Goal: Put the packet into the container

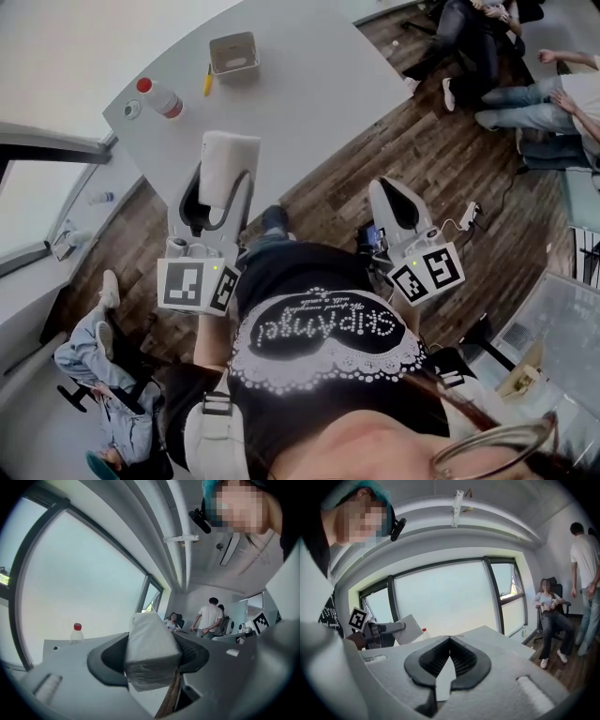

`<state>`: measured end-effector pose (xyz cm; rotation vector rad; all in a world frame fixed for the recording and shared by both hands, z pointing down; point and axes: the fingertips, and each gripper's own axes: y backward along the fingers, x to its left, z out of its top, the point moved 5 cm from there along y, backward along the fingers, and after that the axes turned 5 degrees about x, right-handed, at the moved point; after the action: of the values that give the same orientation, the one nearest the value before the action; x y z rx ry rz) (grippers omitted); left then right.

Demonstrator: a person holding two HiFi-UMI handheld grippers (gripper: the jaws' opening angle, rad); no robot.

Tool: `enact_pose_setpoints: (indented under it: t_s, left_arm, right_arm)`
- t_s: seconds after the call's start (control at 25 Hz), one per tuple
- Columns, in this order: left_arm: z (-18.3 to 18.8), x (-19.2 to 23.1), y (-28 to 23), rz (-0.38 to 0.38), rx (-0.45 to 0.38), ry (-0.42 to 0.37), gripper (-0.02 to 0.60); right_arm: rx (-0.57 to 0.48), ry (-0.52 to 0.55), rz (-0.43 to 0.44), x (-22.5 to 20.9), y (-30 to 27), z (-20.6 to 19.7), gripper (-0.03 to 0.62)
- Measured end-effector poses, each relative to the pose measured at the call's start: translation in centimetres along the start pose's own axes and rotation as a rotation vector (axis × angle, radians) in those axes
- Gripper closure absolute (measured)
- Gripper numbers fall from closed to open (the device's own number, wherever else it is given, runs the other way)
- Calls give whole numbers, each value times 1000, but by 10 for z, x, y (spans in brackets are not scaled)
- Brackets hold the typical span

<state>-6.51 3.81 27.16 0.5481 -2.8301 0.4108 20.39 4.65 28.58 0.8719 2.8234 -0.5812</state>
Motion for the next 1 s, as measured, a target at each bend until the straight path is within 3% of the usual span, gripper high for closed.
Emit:
enact_pose_setpoints:
  t_s: [0.52,1.0]
  left_arm:
    - [3,49,-21,37,21,33,304]
    - [0,65,-28,82,27,56,305]
  right_arm:
    - [49,15,23,5,-61,8,592]
    - [73,26,79,3,-96,13,591]
